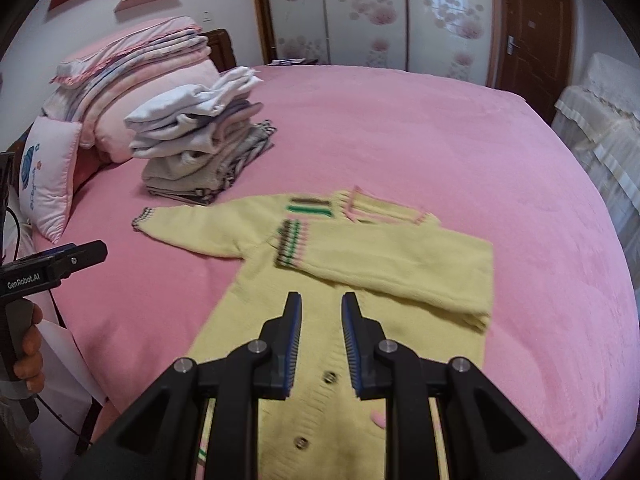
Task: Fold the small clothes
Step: 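Open the left tool and move it to the other sleeve cuff, then grasp the other striped sleeve cuff with the left tool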
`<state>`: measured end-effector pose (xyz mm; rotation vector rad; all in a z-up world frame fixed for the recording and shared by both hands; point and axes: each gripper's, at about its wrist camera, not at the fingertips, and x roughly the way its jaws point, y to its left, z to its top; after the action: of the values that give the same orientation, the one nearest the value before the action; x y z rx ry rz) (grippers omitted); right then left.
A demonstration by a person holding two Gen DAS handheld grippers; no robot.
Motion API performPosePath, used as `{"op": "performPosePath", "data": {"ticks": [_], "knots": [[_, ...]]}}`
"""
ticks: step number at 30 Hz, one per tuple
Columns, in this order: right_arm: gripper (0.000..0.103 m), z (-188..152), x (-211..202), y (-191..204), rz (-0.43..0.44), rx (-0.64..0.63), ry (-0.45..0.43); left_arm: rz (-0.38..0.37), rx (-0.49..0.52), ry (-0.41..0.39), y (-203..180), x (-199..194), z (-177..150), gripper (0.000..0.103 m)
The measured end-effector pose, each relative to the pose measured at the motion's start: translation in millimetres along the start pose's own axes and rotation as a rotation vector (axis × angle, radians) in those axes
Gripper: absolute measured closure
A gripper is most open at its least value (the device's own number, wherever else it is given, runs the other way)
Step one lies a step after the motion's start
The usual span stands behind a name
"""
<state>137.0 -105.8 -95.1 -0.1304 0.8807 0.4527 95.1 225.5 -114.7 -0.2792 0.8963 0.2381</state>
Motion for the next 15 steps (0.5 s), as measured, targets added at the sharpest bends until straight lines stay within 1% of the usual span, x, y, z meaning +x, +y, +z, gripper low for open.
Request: {"op": "performPosePath", "data": {"ticks": [2, 5, 8, 10, 11, 15], "knots": [[0.083, 14.8, 7.6, 13.8, 0.019, -0.011, -0.008, 0.018, -0.015, -0.008, 11.2, 4.4, 8.7, 0.003], [0.083, 33.2, 23.0, 31.8, 0.044, -0.021, -0.013, 0.023, -0.045, -0.007, 27.6, 18.3, 20.4, 0.003], [0.083, 47.3, 46.1, 50.9, 0.061, -0.034, -0.012, 0.048, -0.100, -0.008, 48.4, 37.3, 27.8, 0.003], [0.083, 52.6, 62.8, 62.8, 0.074, -0.045, -0.011, 0.029, -0.157, 0.010, 65.5, 56.1, 31.4, 0.005], [0.083, 54.3, 71.6, 68.8, 0.074, -0.053, -0.008, 0.013, -0.187, 0.017, 73.0, 65.0, 32.2, 0.010], [0.083, 59.4, 105.8, 90.5, 0.095, -0.072, 0.022, -0.076, -0.326, 0.052, 104.1, 105.3, 32.4, 0.014]]}}
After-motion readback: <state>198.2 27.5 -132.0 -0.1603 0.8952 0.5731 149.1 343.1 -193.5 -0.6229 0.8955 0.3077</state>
